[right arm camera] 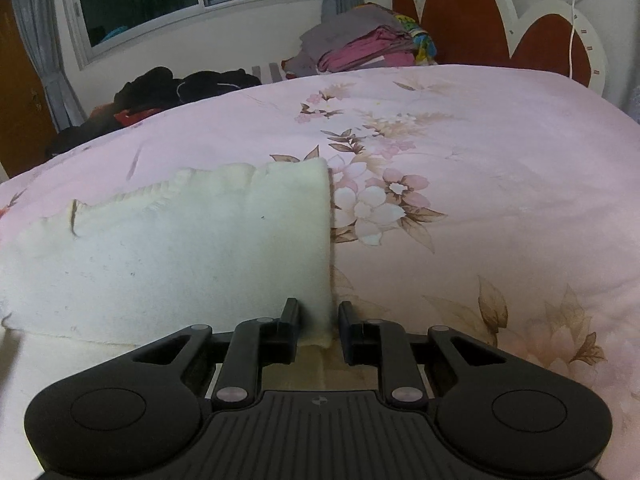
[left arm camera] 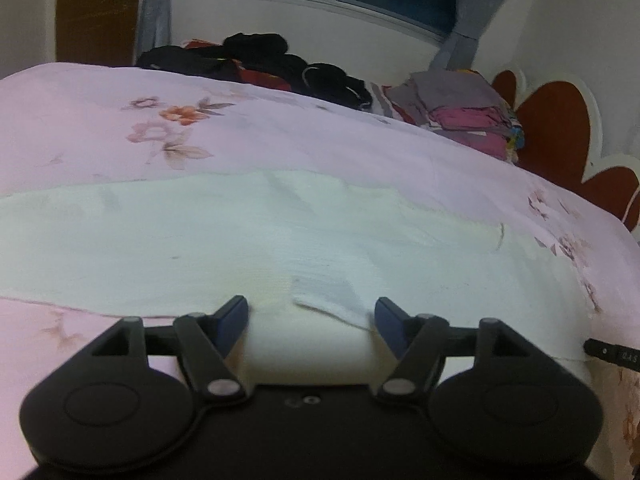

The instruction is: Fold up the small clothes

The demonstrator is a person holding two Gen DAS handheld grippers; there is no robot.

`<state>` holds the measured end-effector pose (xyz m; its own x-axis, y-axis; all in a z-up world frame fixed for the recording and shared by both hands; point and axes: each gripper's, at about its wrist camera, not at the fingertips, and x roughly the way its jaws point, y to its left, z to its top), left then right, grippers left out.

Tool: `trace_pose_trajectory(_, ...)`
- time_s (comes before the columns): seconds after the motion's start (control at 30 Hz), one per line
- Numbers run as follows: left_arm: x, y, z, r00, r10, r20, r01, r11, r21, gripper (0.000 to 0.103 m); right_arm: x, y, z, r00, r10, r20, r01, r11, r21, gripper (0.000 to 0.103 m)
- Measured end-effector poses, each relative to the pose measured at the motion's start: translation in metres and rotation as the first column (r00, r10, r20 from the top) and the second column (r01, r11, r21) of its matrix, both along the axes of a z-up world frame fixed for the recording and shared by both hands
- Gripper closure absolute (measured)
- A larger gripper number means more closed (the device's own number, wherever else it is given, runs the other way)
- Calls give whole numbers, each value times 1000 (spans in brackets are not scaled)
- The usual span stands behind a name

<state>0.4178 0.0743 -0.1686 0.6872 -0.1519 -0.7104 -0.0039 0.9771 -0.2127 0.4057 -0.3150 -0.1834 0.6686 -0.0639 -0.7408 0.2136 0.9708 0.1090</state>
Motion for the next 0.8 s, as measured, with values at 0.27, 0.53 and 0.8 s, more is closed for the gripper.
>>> trace_pose_trajectory(0.27, -31, 64, 13, 988, 147, -46, -149, 989, -28, 31, -2, 41, 28, 987, 130, 90, -132, 991, 13, 83)
trace_pose_trajectory(0.53, -59, 152, 24, 944, 325, -63, -330, 940, -87, 31, 14, 116, 32, 952, 291, 99, -295, 955, 36, 83)
trace_pose_trajectory(0.8, -75, 229, 20, 879, 467, -93, -477, 864, -161, 31, 38, 189, 29, 909, 407, 92, -410, 912, 23, 82)
